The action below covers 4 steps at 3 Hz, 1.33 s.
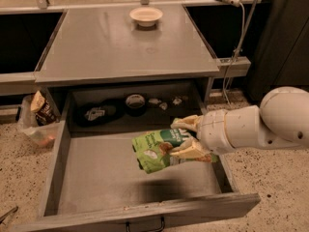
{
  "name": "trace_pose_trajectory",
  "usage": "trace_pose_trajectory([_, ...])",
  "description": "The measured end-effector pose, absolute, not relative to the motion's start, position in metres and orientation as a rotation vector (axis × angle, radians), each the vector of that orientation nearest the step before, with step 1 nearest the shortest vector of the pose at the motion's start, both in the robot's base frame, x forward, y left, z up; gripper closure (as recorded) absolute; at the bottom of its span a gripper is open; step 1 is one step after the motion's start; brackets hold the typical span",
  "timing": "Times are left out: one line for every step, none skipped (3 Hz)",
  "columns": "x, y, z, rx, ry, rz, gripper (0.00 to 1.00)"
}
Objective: Pick green rice chip bag from top drawer and place on counter
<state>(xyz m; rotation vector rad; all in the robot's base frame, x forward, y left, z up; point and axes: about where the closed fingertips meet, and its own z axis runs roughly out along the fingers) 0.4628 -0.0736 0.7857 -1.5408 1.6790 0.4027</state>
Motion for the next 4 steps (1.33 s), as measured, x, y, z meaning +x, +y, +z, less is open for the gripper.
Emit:
trace_pose_trajectory([0.463, -0.073, 0.786, -1.541, 1.679, 0.403, 1.00])
trace_pose_trajectory([0.475, -0.068, 0.806, -1.572, 1.633, 0.343, 1.00])
trace_pose_trajectory([0.489, -0.061, 0.829, -1.603, 1.582, 0.279, 1.00])
trace_pose_trajectory([0.489, -0.061, 0.829, -1.603, 1.582, 0.279, 1.00])
